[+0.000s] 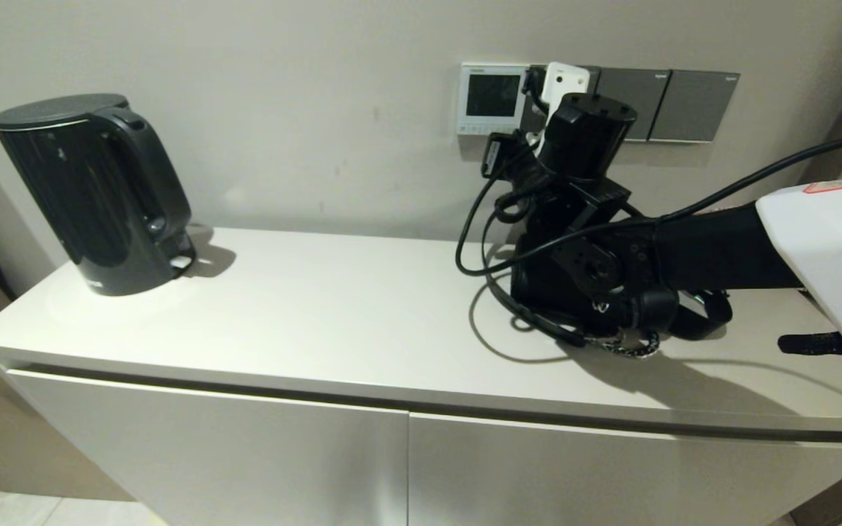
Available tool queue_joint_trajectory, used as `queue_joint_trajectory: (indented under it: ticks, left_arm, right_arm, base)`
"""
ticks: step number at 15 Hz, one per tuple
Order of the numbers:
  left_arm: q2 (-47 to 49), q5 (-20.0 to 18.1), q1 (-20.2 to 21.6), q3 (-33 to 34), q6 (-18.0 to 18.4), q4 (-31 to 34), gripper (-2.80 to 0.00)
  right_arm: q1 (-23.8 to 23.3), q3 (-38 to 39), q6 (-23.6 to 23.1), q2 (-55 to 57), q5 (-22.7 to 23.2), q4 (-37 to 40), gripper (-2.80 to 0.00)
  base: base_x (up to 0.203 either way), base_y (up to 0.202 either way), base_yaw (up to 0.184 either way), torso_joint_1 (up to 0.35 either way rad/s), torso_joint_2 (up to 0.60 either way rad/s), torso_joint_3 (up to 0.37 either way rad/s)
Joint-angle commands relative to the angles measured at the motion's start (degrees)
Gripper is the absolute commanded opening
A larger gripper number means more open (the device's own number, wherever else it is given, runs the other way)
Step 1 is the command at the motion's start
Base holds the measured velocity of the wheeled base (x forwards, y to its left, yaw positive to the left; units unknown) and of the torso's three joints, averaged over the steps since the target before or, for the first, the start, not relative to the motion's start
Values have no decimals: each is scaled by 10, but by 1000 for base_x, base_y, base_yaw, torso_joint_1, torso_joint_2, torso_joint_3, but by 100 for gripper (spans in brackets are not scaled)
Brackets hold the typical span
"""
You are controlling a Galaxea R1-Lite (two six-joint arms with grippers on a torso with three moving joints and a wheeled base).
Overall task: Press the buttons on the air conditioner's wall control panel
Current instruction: Turn on the central air conditioner
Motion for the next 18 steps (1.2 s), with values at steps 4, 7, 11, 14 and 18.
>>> queue_joint_trajectory:
  ticks: [4, 7, 11, 14, 18]
  left_arm:
    - [0, 0, 0, 0, 0, 0, -280]
    - [0, 0, 0, 0, 0, 1, -280]
    - [0, 0, 0, 0, 0, 1, -280]
    - [0, -1, 0, 0, 0, 1, -280]
    - [0, 0, 0, 0, 0, 1, -280]
  right_arm:
    - [-1, -29, 0, 28, -1, -13, -280]
    - [0, -43, -2, 33, -3, -30, -280]
    - [-1, -57, -4, 48, -3, -30, -280]
    - [0, -49, -4, 42, -3, -32, -280]
    - [7, -27, -5, 16, -5, -43, -280]
  base:
    - [0, 0, 0, 0, 0, 0]
    - [0, 0, 0, 0, 0, 0]
    - [0, 0, 0, 0, 0, 0]
    - [0, 0, 0, 0, 0, 0]
    - [0, 0, 0, 0, 0, 0]
